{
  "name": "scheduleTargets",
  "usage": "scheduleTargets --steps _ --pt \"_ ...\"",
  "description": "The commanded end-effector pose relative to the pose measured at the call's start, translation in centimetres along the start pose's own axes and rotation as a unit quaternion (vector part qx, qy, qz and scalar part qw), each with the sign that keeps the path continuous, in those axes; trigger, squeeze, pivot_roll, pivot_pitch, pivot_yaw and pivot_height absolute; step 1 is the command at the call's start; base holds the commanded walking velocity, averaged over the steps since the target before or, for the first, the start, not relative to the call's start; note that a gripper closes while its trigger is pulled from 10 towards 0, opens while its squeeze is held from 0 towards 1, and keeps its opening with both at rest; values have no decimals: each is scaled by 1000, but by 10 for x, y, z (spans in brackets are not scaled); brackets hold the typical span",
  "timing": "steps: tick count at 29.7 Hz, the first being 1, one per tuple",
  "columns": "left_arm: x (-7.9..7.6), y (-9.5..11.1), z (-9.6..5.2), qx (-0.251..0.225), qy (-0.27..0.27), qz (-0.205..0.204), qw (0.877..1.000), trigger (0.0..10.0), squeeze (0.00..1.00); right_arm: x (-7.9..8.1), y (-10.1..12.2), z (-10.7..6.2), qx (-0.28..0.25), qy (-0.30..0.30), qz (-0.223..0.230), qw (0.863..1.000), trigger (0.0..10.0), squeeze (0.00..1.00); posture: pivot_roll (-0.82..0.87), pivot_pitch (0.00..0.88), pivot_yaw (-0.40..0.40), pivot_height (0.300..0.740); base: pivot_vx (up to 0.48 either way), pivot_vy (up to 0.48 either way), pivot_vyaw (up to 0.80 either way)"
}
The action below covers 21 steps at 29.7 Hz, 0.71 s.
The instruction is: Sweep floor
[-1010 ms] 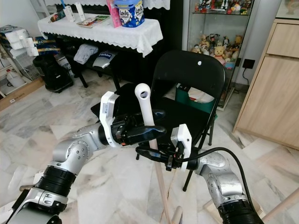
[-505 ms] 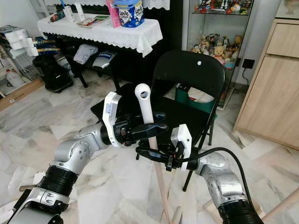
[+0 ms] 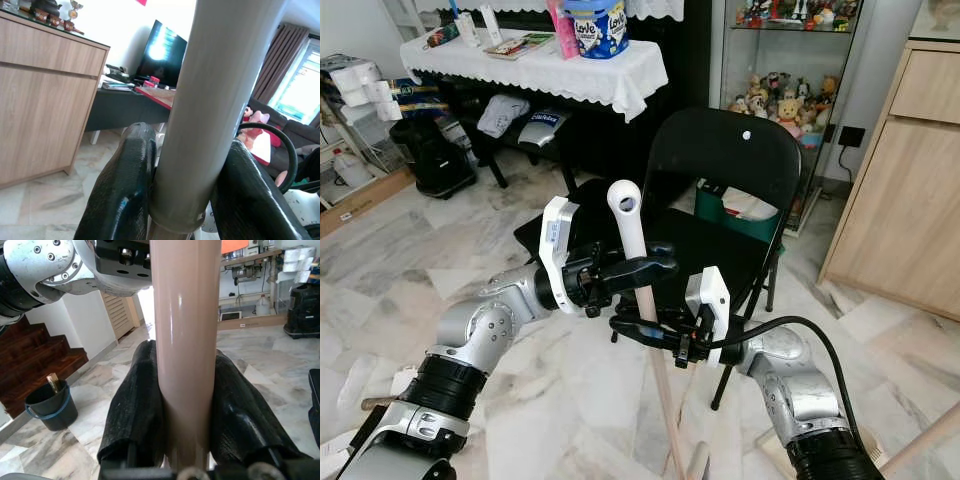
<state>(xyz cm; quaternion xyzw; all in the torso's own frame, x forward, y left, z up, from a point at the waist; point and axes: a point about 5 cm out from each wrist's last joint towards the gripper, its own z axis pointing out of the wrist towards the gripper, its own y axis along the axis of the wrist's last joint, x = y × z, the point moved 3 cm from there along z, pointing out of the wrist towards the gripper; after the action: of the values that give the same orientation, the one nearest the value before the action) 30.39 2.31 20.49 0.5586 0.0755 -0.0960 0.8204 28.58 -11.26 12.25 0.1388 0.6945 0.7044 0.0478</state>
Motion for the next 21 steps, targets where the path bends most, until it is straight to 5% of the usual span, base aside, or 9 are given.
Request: scheduleTargets --steps 1,19,20,21 --pt "1 12 1 -13 -4 13 1000 0 0 1 4 3 -2 5 -11 1000 0 0 -108 0 141 740 0 0 0" --pt "2 15 -1 -23 0 13 1000 0 0 -6 0 2 14 -25 -30 999 0 0 -108 0 141 740 0 0 0" --pt "2 15 -1 -23 0 13 1000 0 0 -7 -1 2 17 -28 -31 999 4431 0 -107 0 141 740 0 0 0" --pt "2 15 -1 -23 1 14 1000 0 0 -8 -2 1 20 -30 -32 999 4431 0 -107 0 141 740 0 0 0"
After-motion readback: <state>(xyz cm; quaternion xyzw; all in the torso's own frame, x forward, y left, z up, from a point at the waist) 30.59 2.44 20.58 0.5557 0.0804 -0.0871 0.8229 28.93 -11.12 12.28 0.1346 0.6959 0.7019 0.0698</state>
